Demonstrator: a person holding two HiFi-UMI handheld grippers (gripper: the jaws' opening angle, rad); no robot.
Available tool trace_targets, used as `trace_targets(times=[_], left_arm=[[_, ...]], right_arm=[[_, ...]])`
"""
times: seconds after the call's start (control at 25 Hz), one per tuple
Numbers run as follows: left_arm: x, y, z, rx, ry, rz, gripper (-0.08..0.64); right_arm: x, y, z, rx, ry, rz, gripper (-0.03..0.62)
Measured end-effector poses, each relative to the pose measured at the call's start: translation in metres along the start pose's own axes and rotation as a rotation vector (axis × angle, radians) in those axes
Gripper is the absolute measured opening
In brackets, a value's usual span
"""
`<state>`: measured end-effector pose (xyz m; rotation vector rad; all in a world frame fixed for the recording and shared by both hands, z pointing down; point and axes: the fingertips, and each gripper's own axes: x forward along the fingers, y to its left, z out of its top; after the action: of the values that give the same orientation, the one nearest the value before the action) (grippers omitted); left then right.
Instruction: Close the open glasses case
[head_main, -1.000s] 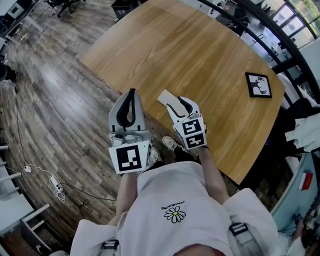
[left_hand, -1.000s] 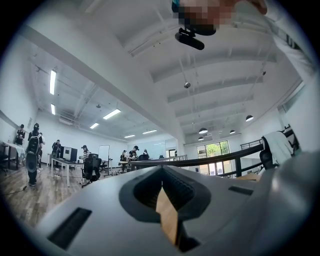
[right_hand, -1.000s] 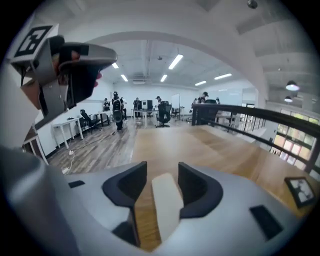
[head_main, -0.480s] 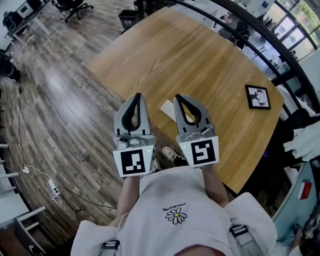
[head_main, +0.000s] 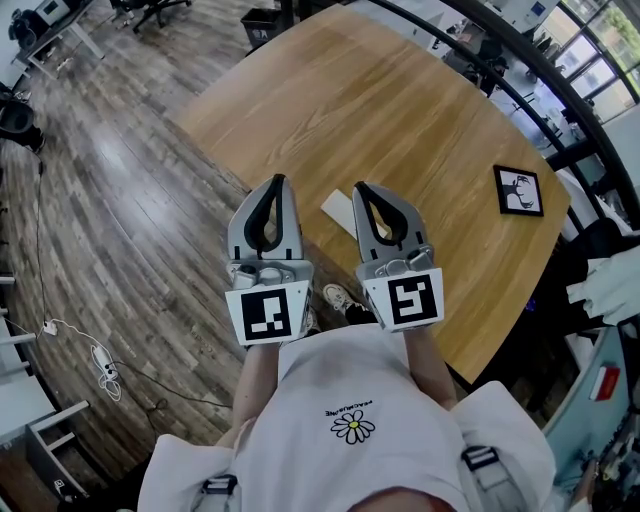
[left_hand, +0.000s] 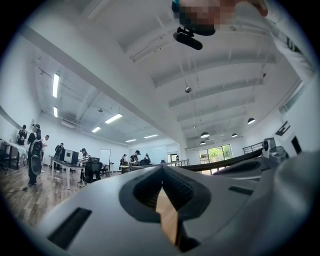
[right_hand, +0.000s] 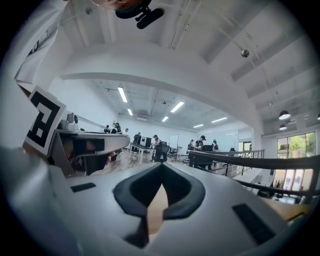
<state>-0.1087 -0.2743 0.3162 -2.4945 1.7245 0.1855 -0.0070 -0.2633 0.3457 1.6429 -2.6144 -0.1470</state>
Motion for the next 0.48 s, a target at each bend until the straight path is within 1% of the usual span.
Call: trace_targets(times=[0.48], left_arm=[[0.0033, -0.0057, -0.0038, -0.005, 0.007, -0.006, 0.017]], right_arm=[[-0.001, -0.006, -0.0025, -0.002, 0.009, -0.001, 0.009]])
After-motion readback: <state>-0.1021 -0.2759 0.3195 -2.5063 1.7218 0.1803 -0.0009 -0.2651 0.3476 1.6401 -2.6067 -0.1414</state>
